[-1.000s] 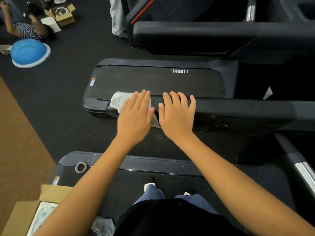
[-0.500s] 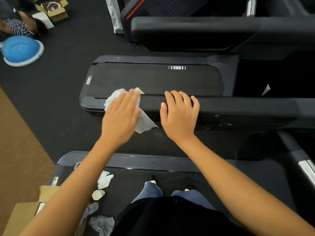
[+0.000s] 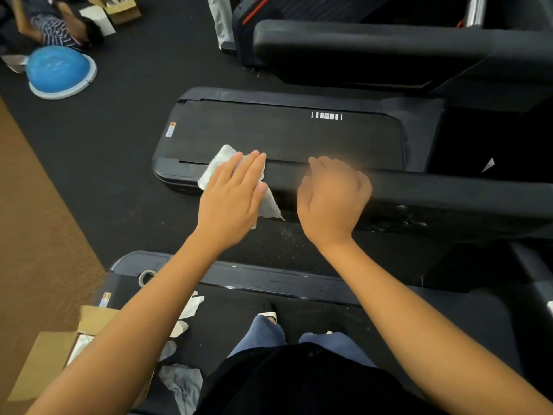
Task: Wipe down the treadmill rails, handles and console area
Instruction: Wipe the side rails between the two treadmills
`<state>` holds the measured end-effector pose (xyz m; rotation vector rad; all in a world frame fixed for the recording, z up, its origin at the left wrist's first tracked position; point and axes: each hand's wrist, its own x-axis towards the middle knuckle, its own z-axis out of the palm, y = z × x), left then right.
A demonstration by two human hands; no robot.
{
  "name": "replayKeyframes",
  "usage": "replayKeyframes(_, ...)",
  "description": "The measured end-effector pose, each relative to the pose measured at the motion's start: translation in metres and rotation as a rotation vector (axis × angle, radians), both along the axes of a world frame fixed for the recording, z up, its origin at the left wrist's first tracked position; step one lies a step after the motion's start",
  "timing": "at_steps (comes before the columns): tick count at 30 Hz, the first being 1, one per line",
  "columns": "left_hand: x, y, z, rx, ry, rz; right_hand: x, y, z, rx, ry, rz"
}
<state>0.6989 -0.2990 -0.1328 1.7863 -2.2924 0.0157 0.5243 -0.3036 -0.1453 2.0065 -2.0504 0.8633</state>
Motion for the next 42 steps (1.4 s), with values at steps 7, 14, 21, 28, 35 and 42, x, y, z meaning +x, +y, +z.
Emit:
replayKeyframes(7,-0.02,-0.029,0.006,-0.014,0.103,0.16,0.006,0.002,0.005,0.044,0.013,-0.007)
replayKeyframes(14,-0.026,0.019,-0.009,-0.001,0.068,0.125,0.005,0.007,0.004,0.101,0.042,0.036)
replayKeyframes(21,-0.023,-0.022,0.003,0.009,0.093,0.12,0.013,0.012,0.007,0.161,0.074,0.023)
replayKeyframes(28,-0.02,0.013,-0.005,-0.013,0.053,0.071,0.026,0.015,0.001,0.144,0.061,0.035)
replayKeyframes(35,0.01,-0.026,0.009,0.041,0.262,0.129,0.023,0.015,-0.001,0.119,0.052,0.059)
replayKeyframes(42,0.0,-0.026,0.008,0.061,0.563,0.488,0.022,0.015,0.0,0.132,0.049,0.075)
